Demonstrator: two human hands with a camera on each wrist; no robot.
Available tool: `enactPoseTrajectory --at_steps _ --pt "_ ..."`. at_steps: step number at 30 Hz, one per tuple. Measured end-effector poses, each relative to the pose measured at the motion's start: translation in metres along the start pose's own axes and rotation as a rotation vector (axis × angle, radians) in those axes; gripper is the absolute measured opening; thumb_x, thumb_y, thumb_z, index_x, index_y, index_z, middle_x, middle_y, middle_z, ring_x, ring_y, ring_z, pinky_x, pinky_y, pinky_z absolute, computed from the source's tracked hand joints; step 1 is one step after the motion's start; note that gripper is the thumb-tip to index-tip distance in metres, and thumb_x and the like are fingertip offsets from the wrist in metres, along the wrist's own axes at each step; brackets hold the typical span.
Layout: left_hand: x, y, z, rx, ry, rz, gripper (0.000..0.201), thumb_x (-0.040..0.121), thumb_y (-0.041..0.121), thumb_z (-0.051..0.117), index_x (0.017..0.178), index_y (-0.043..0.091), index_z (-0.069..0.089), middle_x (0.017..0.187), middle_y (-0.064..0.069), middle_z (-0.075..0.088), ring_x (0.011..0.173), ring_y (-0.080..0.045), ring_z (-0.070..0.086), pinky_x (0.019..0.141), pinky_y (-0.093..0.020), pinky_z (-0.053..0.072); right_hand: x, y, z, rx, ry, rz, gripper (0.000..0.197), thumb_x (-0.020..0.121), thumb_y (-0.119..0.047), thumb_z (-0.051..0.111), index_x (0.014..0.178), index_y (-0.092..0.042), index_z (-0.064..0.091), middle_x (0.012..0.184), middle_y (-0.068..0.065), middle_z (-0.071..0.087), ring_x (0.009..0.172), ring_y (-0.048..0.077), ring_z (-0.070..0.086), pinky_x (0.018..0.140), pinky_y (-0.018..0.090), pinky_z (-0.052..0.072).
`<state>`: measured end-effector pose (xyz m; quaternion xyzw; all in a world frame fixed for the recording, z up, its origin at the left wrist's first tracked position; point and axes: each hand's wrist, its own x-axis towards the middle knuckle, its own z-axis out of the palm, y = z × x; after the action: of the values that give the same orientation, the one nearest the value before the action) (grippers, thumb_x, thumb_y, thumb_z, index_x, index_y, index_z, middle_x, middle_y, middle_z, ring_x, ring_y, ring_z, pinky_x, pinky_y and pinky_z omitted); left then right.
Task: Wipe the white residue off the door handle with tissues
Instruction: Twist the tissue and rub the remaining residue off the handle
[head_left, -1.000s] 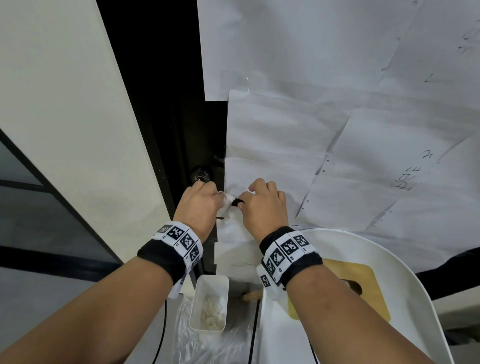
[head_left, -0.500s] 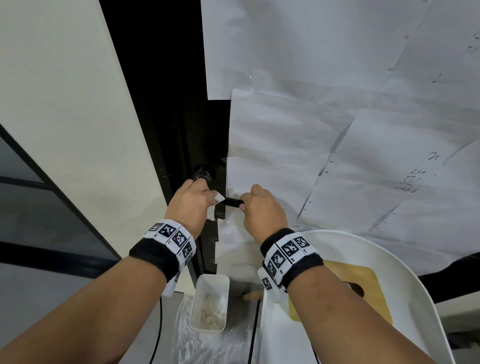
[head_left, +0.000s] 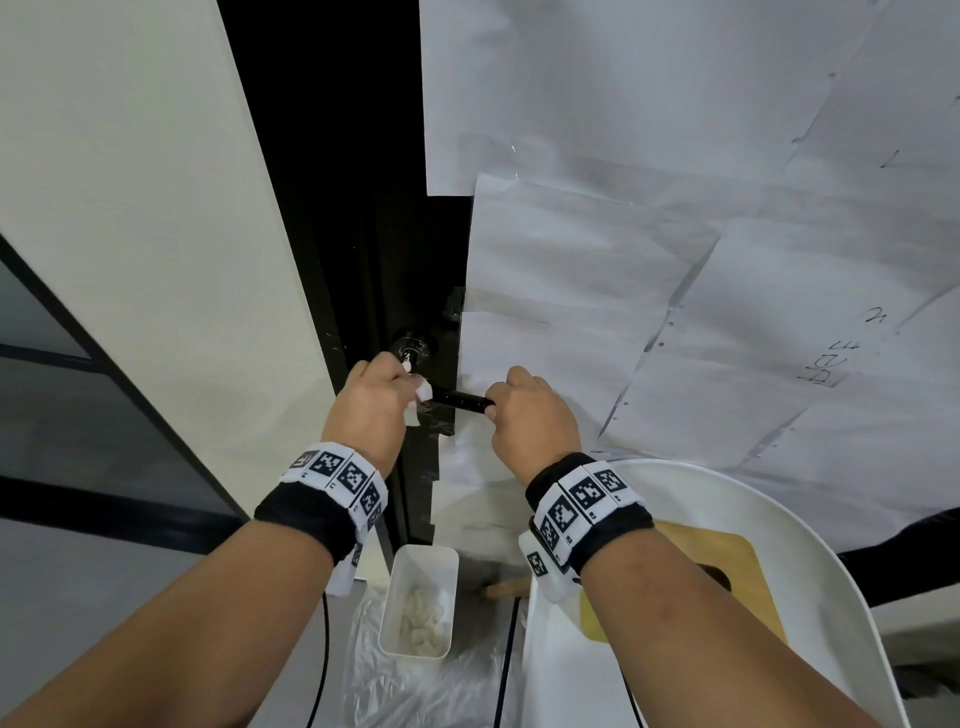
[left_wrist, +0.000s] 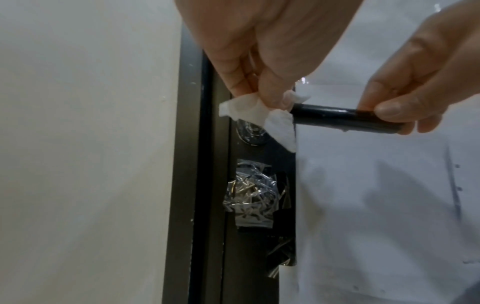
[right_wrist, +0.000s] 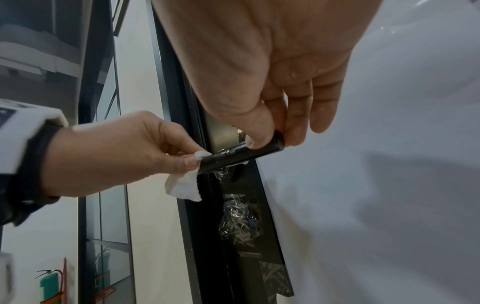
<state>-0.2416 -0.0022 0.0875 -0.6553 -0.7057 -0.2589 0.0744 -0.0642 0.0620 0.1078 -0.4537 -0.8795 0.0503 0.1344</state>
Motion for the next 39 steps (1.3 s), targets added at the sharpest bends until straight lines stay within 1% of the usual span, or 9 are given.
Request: enactPoseTrajectory --at_steps 3,7,15,17,19,24,30,36,39 --pt "-0.001 -0.003 -0.002 -0.071 0.047 -0.141 0.015 0.085 0.011 0.063 0.098 0.016 0.069 0.093 -0.002 0.057 0.085 -0.022 0.054 0.073 -0.036 0.051 0.000 -0.001 0.001 0.001 0.000 0.010 0.016 0.094 -0.013 0.047 0.093 -0.008 0.062 0.094 0.007 0.052 0.080 0.026 0.049 0.059 0.035 0.037" --pt "-0.003 0.002 0.000 -0.108 0.138 -0.086 0.025 0.081 -0.005 0.066 0.101 0.009 0.070 0.090 -0.009 0.067 0.079 -0.029 0.064 0.066 -0.036 0.057 0.000 -0.002 0.002 0.017 0.008 0.018 0.015 0.093 -0.012 0.048 0.093 -0.007 0.062 0.093 0.008 0.051 0.078 0.026 0.048 0.060 0.036 0.040" --pt "0.001 -0.002 0.001 -0.244 0.002 -0.079 0.041 0.071 -0.018 0.067 0.102 0.008 0.072 0.097 -0.005 0.062 0.084 -0.021 0.061 0.073 -0.030 0.057 0.001 -0.004 0.004 0.017 0.015 0.031 0.011 0.090 -0.007 0.051 0.090 -0.007 0.061 0.092 0.007 0.052 0.075 0.024 0.046 0.058 0.036 0.039" --pt "0.003 -0.003 -0.001 -0.349 0.001 -0.211 0.029 0.082 -0.012 0.062 0.103 0.007 0.071 0.095 0.006 0.056 0.084 0.003 0.061 0.079 -0.004 0.046 0.002 -0.004 0.004 0.011 0.012 0.031 0.010 0.089 -0.006 0.051 0.089 -0.007 0.061 0.091 0.007 0.051 0.073 0.022 0.043 0.058 0.034 0.037" --pt "0.001 -0.002 -0.001 -0.402 0.050 -0.336 0.023 0.086 -0.003 0.062 0.105 0.008 0.070 0.095 0.010 0.055 0.083 0.008 0.058 0.076 0.003 0.036 0.002 -0.003 0.004 0.008 0.011 0.028 0.009 0.089 -0.006 0.051 0.089 -0.007 0.061 0.091 0.007 0.052 0.072 0.022 0.042 0.058 0.034 0.035" --pt "-0.004 -0.005 0.006 -0.496 0.140 -0.580 0.019 0.087 0.014 0.066 0.105 0.018 0.065 0.101 0.001 0.067 0.093 -0.017 0.063 0.084 -0.026 0.047 0.002 -0.002 0.005 -0.002 0.013 0.033 0.009 0.088 -0.005 0.052 0.089 -0.008 0.061 0.091 0.007 0.051 0.071 0.021 0.041 0.057 0.033 0.033" --pt "-0.002 0.005 0.001 -0.393 0.160 -0.485 0.012 0.090 0.015 0.063 0.097 0.013 0.072 0.103 0.001 0.060 0.086 -0.010 0.052 0.078 -0.017 0.036 0.002 -0.003 0.005 0.002 0.010 0.033 0.010 0.087 -0.003 0.052 0.089 -0.008 0.061 0.091 0.007 0.052 0.071 0.022 0.041 0.057 0.033 0.034" --pt "-0.004 0.005 0.003 -0.282 0.226 -0.384 0.015 0.091 0.012 0.060 0.099 0.011 0.073 0.094 -0.003 0.063 0.087 -0.022 0.058 0.077 -0.025 0.045 0.002 -0.002 0.005 0.006 0.013 0.022 0.009 0.090 -0.006 0.051 0.090 -0.008 0.060 0.091 0.007 0.051 0.071 0.021 0.040 0.057 0.033 0.032" --pt "-0.010 0.013 0.002 -0.380 0.188 -0.398 0.021 0.092 0.004 0.057 0.108 0.009 0.069 0.100 0.008 0.055 0.086 -0.002 0.054 0.077 0.001 0.034 0.002 -0.001 0.006 0.006 0.015 0.024 0.009 0.089 -0.006 0.052 0.091 -0.008 0.060 0.091 0.007 0.051 0.071 0.021 0.041 0.058 0.033 0.034"
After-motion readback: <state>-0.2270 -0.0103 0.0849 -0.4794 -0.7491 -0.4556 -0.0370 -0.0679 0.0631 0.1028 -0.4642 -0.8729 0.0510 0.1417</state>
